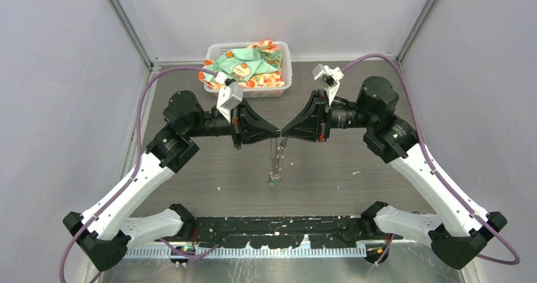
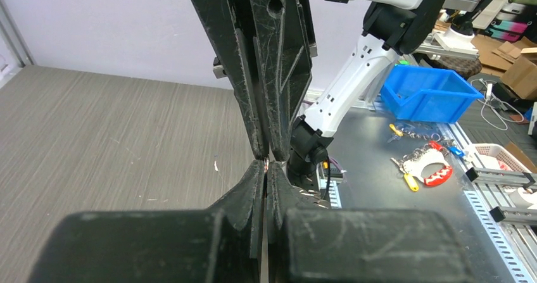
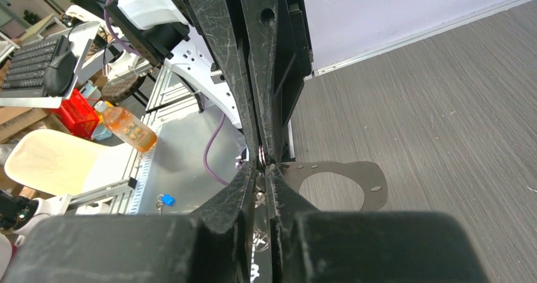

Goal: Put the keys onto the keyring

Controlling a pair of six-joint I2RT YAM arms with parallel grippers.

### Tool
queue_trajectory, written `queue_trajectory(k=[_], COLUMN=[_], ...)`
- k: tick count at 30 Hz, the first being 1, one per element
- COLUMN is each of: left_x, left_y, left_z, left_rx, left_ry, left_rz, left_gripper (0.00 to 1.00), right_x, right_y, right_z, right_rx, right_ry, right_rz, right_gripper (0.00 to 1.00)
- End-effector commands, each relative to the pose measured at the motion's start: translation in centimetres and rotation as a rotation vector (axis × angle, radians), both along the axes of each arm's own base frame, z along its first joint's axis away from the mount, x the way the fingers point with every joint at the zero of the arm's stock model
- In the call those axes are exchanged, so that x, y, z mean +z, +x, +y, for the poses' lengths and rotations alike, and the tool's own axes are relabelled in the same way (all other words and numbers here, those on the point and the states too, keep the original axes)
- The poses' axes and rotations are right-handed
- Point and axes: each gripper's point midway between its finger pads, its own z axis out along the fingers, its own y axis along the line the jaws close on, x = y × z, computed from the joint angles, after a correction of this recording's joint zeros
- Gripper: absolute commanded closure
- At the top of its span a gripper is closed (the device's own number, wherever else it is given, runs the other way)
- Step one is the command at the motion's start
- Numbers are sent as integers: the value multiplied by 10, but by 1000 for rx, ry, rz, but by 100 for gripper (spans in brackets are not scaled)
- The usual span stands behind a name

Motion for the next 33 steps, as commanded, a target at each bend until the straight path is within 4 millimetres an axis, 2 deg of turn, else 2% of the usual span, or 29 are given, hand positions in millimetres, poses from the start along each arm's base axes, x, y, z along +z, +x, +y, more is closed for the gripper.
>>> queue_trajectory(k=[1, 5, 9, 10, 11, 12, 13, 16, 18, 21, 27, 28, 30, 33], left_x=[30, 29, 29, 23, 22, 21, 21, 21, 21, 24, 16, 12, 2, -11], left_y=[1, 5, 8, 12, 13, 14, 15, 16, 17, 16, 11, 9, 3, -4], left_z=[2, 0, -1, -2, -2, -2, -2, -3, -3, -2, 0, 1, 3, 7], left_rx=[13, 21, 32, 40, 41, 41, 42, 39, 45, 46, 23, 12, -30, -79], left_ry=[-69, -67, -62, -42, -38, -37, -37, -35, -35, -40, -17, 0, 41, 100], left_rz=[-69, -60, -56, -54, -53, -52, -51, -43, -40, -41, -52, -59, -79, -105], left_gripper=[100, 100, 100, 100, 100, 100, 100, 100, 100, 100, 100, 96, 78, 62], right_x=[20, 18, 8, 8, 7, 6, 4, 3, 4, 5, 8, 7, 4, 1], right_y=[-6, -2, 0, 2, 1, 2, 4, 4, 4, 3, -1, -2, -4, -6], right_z=[-2, 1, 0, -3, -3, -3, -3, 0, 1, 1, -3, -4, -5, -8], right_rx=[14, 7, -9, -35, -34, -43, -54, -52, -46, -41, -52, -51, -50, -41], right_ry=[52, 46, 14, 1, -3, -10, -17, -18, -14, -15, -11, -16, -35, -76], right_rz=[-50, -34, -18, -18, -20, -21, -18, -23, -29, -36, -40, -34, -25, -21], right_gripper=[87, 98, 99, 99, 97, 82, 76, 71, 76, 98, 99, 99, 99, 99])
